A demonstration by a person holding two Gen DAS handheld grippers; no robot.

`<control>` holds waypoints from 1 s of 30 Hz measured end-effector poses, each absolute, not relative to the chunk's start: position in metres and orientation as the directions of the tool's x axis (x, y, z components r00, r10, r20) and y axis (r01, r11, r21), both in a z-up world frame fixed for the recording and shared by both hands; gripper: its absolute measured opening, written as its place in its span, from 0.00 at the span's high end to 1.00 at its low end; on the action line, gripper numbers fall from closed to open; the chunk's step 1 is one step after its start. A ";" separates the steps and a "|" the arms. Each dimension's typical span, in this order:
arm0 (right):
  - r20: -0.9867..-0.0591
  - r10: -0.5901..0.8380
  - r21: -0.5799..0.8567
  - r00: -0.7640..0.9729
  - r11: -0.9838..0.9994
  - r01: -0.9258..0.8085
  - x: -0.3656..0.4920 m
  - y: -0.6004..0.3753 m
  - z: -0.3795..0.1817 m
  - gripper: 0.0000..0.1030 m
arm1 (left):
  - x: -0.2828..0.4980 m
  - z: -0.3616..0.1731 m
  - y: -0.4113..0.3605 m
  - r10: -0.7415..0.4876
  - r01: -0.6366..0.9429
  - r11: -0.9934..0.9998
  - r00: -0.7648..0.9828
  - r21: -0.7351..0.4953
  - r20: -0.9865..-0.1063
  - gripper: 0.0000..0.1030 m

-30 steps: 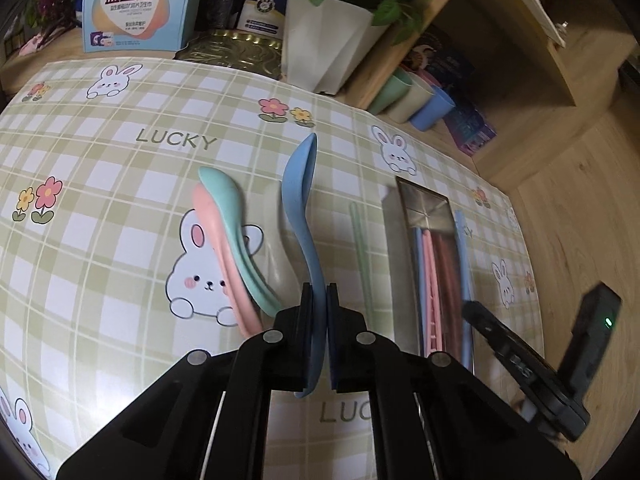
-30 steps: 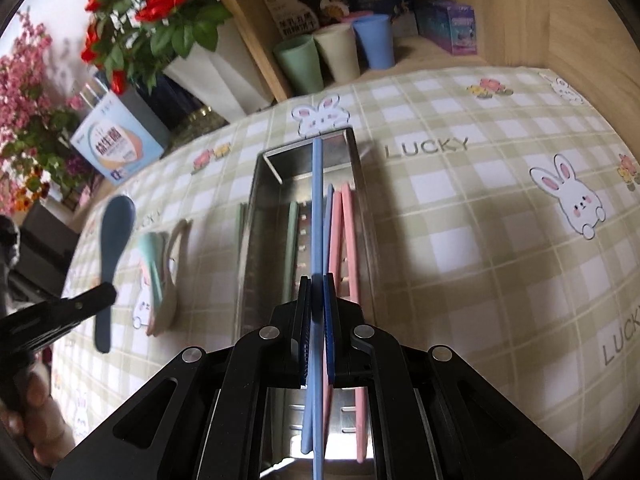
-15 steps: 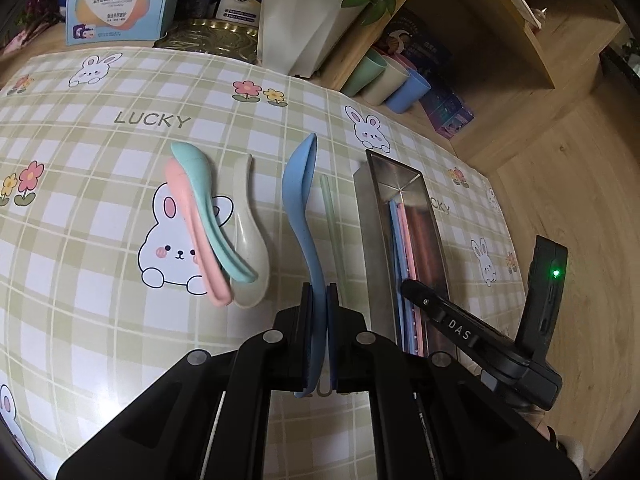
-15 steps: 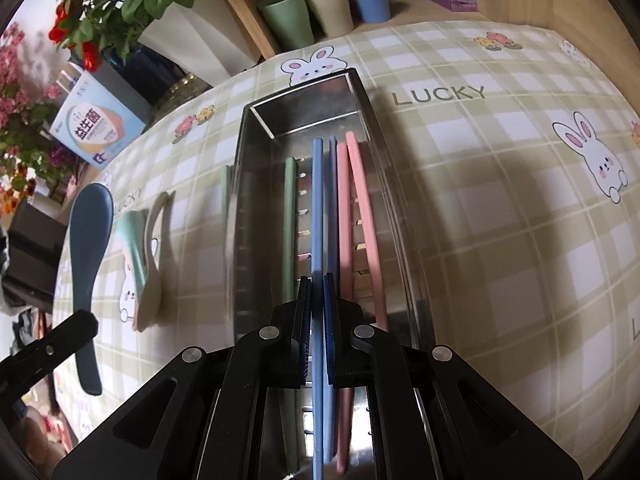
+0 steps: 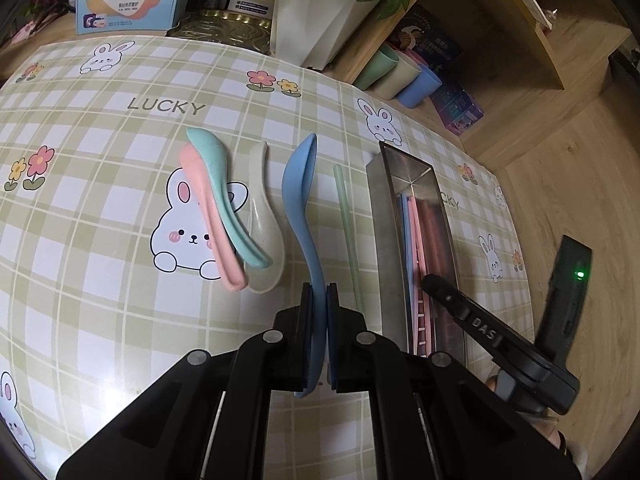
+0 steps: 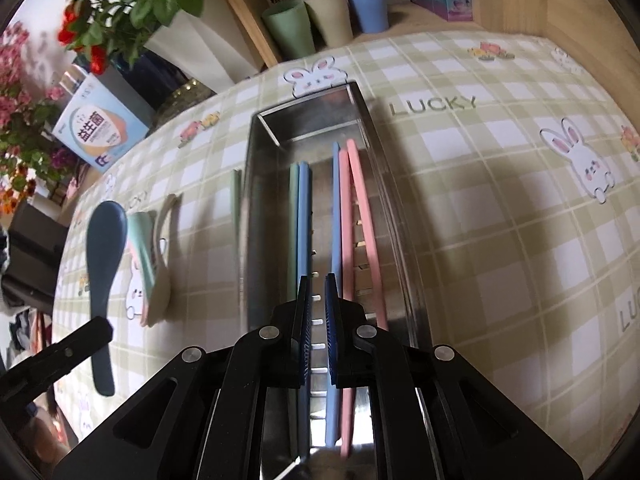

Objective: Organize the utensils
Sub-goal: 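Lower the blue chopstick into the steel tray with the right tool and open, then lower the blue spoon into the steel tray with the left tool and open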

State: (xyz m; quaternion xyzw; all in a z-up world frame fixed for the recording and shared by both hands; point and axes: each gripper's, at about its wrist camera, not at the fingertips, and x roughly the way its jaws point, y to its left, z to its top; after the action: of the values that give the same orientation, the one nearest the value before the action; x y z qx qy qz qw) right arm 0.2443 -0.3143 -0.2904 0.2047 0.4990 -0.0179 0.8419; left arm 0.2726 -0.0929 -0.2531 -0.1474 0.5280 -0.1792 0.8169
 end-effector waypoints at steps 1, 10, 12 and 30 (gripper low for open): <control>-0.842 0.174 0.329 0.511 0.915 0.232 0.241 -0.315 -0.286 0.93 | 0.272 -0.252 -0.094 -0.449 0.140 0.892 0.379 -0.429 -0.809 0.94; -0.834 0.104 0.285 0.541 0.922 0.262 0.221 -0.335 -0.263 0.84 | 0.266 -0.247 -0.103 -0.450 0.159 0.893 0.368 -0.421 -0.814 0.94; -0.832 0.099 0.287 0.546 0.919 0.271 0.216 -0.343 -0.261 0.51 | 0.266 -0.246 -0.107 -0.447 0.164 0.894 0.366 -0.416 -0.816 0.94; -0.816 0.064 0.345 0.575 0.851 0.395 0.195 -0.420 -0.267 0.16 | 0.297 -0.247 -0.199 -0.456 0.268 0.881 0.259 -0.390 -0.851 0.94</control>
State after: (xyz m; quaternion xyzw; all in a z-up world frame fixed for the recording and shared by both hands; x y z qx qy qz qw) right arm 0.1954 -0.4204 -0.2673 0.2547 0.4506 -0.0974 0.8500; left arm 0.2965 -0.1992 -0.2471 -0.0836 0.5637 -0.2293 0.7891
